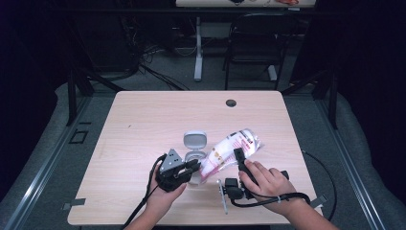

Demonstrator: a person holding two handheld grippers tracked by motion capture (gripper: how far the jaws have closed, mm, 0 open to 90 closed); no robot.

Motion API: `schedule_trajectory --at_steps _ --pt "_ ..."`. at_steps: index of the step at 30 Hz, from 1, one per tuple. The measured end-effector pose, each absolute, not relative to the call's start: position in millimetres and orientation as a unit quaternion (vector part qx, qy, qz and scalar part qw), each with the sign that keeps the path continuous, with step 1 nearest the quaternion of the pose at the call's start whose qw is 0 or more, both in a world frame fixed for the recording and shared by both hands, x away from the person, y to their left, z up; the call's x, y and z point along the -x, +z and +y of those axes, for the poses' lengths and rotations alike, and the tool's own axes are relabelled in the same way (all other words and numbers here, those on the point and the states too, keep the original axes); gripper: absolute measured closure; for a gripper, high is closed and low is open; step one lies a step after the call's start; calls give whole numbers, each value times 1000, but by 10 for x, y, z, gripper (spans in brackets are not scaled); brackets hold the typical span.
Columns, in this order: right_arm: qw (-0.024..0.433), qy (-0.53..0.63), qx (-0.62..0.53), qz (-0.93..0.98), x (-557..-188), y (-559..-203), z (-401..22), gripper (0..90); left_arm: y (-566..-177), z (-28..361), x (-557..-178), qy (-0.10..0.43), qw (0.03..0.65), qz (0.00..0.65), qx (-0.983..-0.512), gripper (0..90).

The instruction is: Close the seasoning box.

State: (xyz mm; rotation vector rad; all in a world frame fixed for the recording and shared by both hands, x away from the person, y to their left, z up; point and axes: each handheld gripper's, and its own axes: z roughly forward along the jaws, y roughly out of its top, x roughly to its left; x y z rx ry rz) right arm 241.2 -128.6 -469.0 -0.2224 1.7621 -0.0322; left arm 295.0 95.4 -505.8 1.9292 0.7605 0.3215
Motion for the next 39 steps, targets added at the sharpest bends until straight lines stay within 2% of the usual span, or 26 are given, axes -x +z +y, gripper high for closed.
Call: schedule_trajectory --at_steps 27,30,39 --pt "628 -3 85 774 -2381 -4619 -1239 823 -5054 961 -2953 133 501 315 -795 798" --pt "644 2 82 760 -2353 -4653 -1226 825 -5056 958 -2953 133 500 315 -795 798" --pt "650 10 78 756 -2352 -4678 -1223 831 -5054 958 -2952 132 502 316 -794 798"
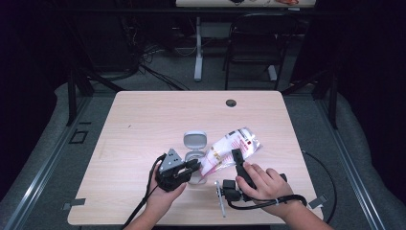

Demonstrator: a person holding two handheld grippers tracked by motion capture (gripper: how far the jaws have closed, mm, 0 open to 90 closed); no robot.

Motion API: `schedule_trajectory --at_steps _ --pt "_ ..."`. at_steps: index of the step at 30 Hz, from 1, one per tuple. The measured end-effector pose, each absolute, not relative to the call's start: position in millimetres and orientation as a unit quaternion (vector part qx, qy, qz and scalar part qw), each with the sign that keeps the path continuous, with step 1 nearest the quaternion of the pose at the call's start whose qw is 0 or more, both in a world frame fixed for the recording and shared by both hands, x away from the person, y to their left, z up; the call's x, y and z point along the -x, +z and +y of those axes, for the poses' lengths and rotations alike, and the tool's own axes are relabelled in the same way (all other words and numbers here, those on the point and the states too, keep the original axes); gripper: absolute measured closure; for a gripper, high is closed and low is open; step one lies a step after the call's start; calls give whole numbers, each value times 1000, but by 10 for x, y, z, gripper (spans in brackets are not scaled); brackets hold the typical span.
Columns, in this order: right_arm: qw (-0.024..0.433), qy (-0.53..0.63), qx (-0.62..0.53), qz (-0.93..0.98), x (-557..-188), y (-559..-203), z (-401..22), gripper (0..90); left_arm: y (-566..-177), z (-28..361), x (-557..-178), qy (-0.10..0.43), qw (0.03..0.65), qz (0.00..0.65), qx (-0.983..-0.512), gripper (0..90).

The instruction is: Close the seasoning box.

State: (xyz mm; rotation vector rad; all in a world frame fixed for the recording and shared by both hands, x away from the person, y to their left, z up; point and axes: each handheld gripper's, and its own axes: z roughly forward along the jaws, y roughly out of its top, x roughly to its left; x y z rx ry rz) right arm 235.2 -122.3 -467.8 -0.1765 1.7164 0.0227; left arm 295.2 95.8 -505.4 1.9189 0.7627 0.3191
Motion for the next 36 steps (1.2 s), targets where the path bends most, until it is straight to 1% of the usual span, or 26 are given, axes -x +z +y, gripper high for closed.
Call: schedule_trajectory --at_steps 4,36 --pt "656 6 77 751 -2352 -4667 -1200 833 -5053 959 -2953 134 502 314 -795 798" --pt "660 26 70 747 -2400 -4559 -1144 838 -5039 992 -2956 138 505 318 -790 786"
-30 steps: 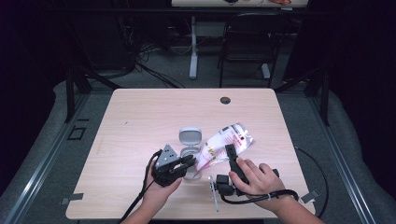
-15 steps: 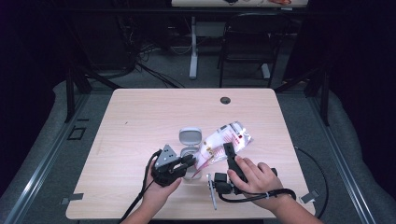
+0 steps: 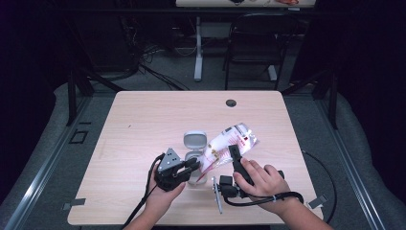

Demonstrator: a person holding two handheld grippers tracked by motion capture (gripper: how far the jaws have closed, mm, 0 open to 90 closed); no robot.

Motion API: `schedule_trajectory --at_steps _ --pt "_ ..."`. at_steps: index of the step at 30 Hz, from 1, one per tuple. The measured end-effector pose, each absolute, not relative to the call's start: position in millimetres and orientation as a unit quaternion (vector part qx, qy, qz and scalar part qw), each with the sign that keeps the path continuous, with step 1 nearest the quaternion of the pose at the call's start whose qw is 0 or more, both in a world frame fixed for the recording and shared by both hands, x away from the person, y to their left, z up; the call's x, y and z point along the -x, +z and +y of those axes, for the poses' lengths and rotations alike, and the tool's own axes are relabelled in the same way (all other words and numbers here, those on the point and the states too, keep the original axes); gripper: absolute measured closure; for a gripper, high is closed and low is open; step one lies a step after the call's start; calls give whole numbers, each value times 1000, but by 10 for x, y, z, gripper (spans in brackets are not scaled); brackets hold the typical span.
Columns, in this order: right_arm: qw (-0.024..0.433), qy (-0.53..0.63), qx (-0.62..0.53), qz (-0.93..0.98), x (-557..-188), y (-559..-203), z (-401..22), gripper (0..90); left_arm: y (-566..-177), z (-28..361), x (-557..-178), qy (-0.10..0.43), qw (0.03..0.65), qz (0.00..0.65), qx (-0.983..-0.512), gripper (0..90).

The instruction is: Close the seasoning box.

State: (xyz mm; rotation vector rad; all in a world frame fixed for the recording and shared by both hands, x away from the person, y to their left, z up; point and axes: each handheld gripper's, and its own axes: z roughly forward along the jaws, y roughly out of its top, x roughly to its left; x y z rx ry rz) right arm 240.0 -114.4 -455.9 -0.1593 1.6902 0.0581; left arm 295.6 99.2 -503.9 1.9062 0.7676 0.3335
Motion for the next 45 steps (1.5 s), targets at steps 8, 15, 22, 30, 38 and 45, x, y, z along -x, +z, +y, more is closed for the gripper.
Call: schedule_trajectory --at_steps 8,15,22,30,38,45 --pt "661 22 75 747 -2405 -4534 -1117 838 -5035 1004 -2958 137 508 321 -788 782" --pt "664 9 89 742 -2396 -4525 -1103 839 -5038 998 -2961 136 508 321 -788 781" --pt "665 10 88 742 -2401 -4501 -1105 839 -5037 996 -2964 137 507 321 -788 781" --pt "663 11 86 744 -2405 -4491 -1107 840 -5033 999 -2965 136 508 320 -788 781" --pt "661 10 83 746 -2403 -4445 -1112 840 -5004 1010 -2960 135 510 319 -788 781" --pt "660 10 82 747 -2383 -4422 -1129 841 -4992 1000 -2944 130 514 316 -787 781"
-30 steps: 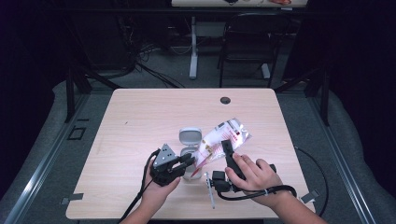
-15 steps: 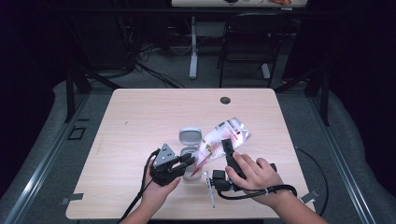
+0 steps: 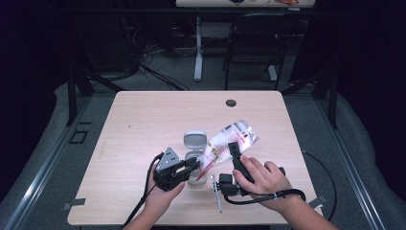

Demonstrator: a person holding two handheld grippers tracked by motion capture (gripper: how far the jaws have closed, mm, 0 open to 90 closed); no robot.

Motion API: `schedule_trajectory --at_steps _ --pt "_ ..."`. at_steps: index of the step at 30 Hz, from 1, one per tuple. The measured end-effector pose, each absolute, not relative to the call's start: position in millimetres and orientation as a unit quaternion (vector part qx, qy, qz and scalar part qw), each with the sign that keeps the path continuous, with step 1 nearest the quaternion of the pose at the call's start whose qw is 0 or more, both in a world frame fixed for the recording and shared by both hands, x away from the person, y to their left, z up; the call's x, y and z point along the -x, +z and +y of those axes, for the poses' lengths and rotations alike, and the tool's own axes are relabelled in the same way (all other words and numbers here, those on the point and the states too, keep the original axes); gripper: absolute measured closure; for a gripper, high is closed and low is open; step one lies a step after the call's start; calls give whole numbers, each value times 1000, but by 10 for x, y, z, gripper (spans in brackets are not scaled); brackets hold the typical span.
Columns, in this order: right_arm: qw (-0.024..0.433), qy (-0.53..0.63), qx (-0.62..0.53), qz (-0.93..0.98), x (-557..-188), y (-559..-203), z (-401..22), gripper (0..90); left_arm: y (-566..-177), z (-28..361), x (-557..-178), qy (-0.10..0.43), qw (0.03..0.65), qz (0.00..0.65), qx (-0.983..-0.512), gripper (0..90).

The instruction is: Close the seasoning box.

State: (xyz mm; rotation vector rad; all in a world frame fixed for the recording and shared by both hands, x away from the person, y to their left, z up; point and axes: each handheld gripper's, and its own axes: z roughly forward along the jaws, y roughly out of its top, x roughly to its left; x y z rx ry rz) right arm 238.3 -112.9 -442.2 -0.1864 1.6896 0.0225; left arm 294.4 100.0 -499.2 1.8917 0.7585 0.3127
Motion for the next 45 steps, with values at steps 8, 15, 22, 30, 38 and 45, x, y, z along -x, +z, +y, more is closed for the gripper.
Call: schedule_trajectory --at_steps 8,15,22,30,38,45 --pt "660 18 84 746 -2382 -4407 -1155 841 -4973 977 -2936 129 517 311 -787 781" --pt "661 19 83 746 -2359 -4393 -1179 841 -4972 951 -2909 126 518 308 -788 781" --pt "660 15 83 747 -2330 -4386 -1195 842 -4969 945 -2892 126 517 302 -791 781" --pt "662 15 82 745 -2312 -4381 -1206 842 -4972 928 -2879 125 519 304 -789 781" --pt "662 20 80 745 -2320 -4383 -1205 842 -4973 927 -2879 124 521 305 -787 782" --pt "663 21 82 744 -2322 -4372 -1204 843 -4971 930 -2879 124 521 304 -788 782"
